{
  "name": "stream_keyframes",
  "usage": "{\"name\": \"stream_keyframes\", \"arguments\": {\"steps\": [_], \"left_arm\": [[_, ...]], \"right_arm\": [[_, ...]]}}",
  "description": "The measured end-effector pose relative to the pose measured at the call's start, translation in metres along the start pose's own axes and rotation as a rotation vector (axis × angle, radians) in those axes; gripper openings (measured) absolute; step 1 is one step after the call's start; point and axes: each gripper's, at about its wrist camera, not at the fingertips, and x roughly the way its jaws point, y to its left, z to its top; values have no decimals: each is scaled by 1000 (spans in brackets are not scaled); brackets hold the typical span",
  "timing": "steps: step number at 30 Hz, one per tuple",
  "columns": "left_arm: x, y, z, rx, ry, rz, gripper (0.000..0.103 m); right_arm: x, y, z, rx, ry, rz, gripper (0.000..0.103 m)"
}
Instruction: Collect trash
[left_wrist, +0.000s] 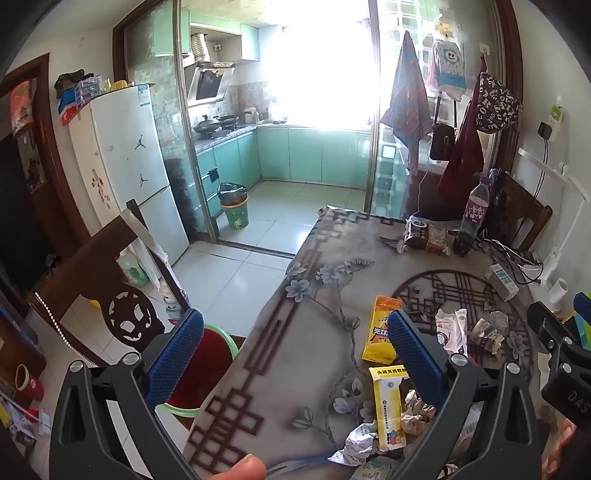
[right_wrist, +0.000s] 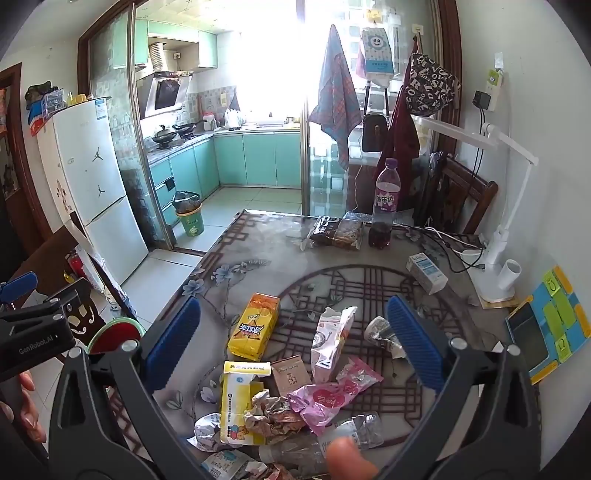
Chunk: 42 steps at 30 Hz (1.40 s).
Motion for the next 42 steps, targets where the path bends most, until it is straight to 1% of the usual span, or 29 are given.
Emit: {"name": "stream_keyframes", "arguments": {"steps": [5,13,19,29,42], "left_arm": [[0,2,-3,-5,4,8,96],[-4,6,-1,-12,-12,18,96],[-7,7,-1,-11,-21,2,96],[-7,7,-1,-2,-23,4,96],[-7,6,1,5,-23,12,96]], "right_arm": [[-1,4,0,-21,-3,-6,100],[-4,6,-4,-25,-18,-6,100],[-6,6,-5,-28,-21,-17,100],[-9,6,-4,-36,-28,-23,100],[-3,8,-7,-44,-9,-32,100]]}}
